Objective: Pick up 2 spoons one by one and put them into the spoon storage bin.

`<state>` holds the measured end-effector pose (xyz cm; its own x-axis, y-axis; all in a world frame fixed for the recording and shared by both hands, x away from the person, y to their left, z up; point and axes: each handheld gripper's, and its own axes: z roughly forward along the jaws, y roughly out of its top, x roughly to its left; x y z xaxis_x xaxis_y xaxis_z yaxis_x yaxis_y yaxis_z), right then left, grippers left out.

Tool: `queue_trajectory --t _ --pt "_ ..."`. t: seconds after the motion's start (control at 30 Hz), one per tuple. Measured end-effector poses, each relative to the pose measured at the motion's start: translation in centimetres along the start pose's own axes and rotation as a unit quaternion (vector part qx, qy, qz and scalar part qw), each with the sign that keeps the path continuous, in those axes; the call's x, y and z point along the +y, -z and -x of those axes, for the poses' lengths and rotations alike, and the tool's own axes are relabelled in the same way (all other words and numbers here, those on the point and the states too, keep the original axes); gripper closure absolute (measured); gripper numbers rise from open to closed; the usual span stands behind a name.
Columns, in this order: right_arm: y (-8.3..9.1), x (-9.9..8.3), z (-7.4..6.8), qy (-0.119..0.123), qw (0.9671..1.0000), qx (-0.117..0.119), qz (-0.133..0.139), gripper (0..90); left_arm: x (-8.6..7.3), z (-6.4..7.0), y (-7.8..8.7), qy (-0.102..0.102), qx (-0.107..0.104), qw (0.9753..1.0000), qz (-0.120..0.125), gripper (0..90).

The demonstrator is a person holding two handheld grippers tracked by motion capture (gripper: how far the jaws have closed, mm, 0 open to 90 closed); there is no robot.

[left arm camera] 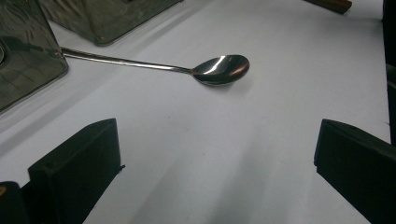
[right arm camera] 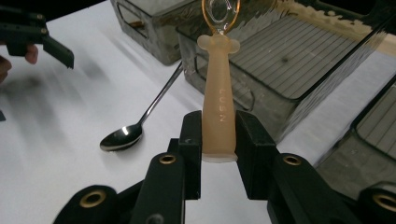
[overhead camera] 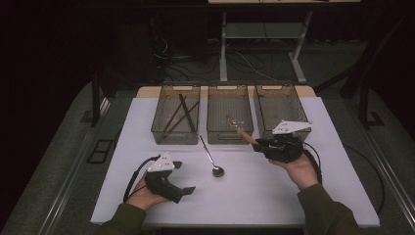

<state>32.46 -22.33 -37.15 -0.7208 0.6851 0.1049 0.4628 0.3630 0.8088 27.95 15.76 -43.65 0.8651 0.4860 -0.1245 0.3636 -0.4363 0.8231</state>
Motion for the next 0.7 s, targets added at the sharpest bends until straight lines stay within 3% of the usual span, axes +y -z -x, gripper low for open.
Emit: queue_trajectory --t 0.3,0.7 --pt "-0.5 1.0 1.2 -0.018 0.9997 -0.006 0.012 72.8 0.0 0.0 0.0 0.004 0.0 1.0 0.0 0.0" --pt "-1.9 3.3 2.6 -0.03 0.9992 -0.026 0.004 72.7 0.0 0.1 0.0 0.003 -0.001 1.0 0.002 0.0"
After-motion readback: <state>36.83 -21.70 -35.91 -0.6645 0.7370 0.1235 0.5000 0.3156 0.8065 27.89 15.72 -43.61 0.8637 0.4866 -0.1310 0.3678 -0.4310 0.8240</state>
